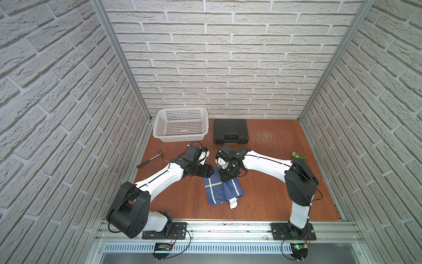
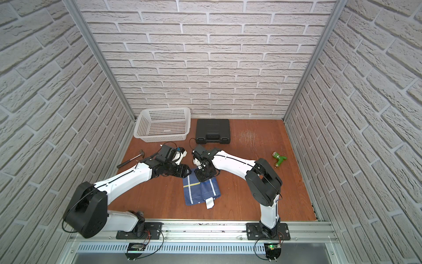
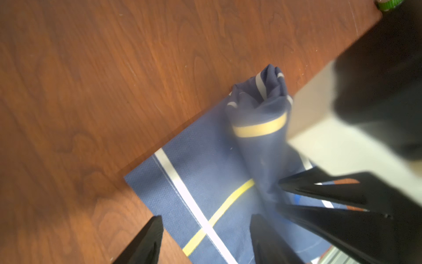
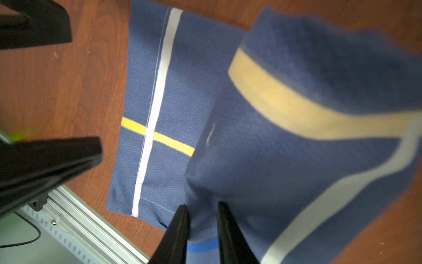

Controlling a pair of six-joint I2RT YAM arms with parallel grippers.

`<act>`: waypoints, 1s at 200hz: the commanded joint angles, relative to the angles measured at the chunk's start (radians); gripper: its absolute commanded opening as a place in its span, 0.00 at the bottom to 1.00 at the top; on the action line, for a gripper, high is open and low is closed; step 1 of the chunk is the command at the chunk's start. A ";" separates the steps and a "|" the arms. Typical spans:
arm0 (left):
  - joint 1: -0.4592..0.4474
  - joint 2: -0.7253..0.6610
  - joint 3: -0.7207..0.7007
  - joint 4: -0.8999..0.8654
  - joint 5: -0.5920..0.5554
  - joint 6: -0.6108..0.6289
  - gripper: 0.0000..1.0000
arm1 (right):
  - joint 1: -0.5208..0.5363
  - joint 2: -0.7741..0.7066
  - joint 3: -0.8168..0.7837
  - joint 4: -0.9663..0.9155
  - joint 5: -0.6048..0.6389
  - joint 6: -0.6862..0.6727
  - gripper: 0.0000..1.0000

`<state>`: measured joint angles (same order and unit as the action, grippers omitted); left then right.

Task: Roll up the pillowcase
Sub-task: Roll the pillowcase at the center of the board.

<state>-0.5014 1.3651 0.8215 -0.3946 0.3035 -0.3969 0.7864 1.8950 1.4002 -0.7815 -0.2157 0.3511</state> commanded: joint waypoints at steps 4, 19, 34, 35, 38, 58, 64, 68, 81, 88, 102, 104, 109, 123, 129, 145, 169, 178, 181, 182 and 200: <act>0.011 -0.045 -0.010 -0.016 0.011 -0.005 0.66 | 0.005 -0.002 0.010 0.070 -0.088 0.008 0.31; 0.011 -0.054 -0.014 -0.009 0.021 -0.014 0.65 | -0.011 -0.032 0.001 0.109 -0.137 0.018 0.36; 0.011 -0.061 -0.020 0.000 0.022 -0.023 0.65 | -0.040 -0.077 -0.016 0.135 -0.195 0.021 0.42; 0.011 -0.061 -0.020 0.001 0.022 -0.023 0.66 | -0.042 -0.078 -0.017 0.137 -0.198 0.021 0.42; 0.011 -0.063 -0.019 0.003 0.022 -0.023 0.65 | -0.048 -0.091 -0.021 0.139 -0.208 0.024 0.43; 0.010 -0.052 -0.009 0.013 0.026 -0.027 0.65 | -0.110 -0.169 -0.061 0.138 -0.255 0.034 0.45; 0.009 -0.047 -0.007 0.021 0.029 -0.030 0.65 | -0.132 -0.195 -0.078 0.133 -0.260 0.037 0.45; 0.007 -0.044 -0.004 0.028 0.031 -0.034 0.65 | -0.148 -0.210 -0.089 0.129 -0.261 0.038 0.45; -0.001 -0.026 0.003 0.055 0.035 -0.044 0.66 | -0.194 -0.248 -0.123 0.113 -0.254 0.033 0.45; -0.007 -0.013 0.013 0.066 0.035 -0.048 0.65 | -0.218 -0.258 -0.140 0.113 -0.251 0.025 0.44; -0.014 0.020 0.039 0.085 0.032 -0.047 0.65 | -0.251 -0.248 -0.156 0.111 -0.266 0.010 0.41; -0.015 0.026 0.044 0.086 0.031 -0.047 0.65 | -0.252 -0.246 -0.156 0.111 -0.269 0.009 0.41; -0.017 0.039 0.058 0.089 0.031 -0.045 0.65 | -0.258 -0.241 -0.158 0.120 -0.276 0.007 0.40; -0.023 0.075 0.100 0.094 0.021 -0.038 0.64 | -0.265 -0.229 -0.172 0.155 -0.298 0.021 0.37; -0.023 0.091 0.121 0.099 0.016 -0.034 0.64 | -0.265 -0.224 -0.180 0.172 -0.310 0.032 0.36; -0.029 0.144 0.180 0.092 0.016 -0.011 0.63 | -0.265 -0.216 -0.224 0.226 -0.334 0.064 0.32; -0.059 0.239 0.267 0.050 0.009 0.049 0.61 | -0.263 -0.203 -0.290 0.266 -0.346 0.071 0.26; -0.068 0.267 0.286 0.050 0.010 0.061 0.60 | -0.262 -0.198 -0.314 0.271 -0.345 0.064 0.25; -0.070 0.275 0.290 0.052 0.009 0.061 0.59 | -0.262 -0.198 -0.324 0.276 -0.346 0.066 0.25; -0.071 0.277 0.290 0.053 0.009 0.063 0.59 | -0.262 -0.198 -0.326 0.279 -0.345 0.066 0.25; -0.083 0.328 0.309 0.056 0.001 0.082 0.55 | -0.262 -0.197 -0.378 0.323 -0.357 0.078 0.24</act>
<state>-0.5659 1.6363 1.1053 -0.3317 0.3164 -0.3691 0.5201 1.6951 1.0729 -0.5411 -0.5377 0.4126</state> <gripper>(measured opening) 0.569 0.242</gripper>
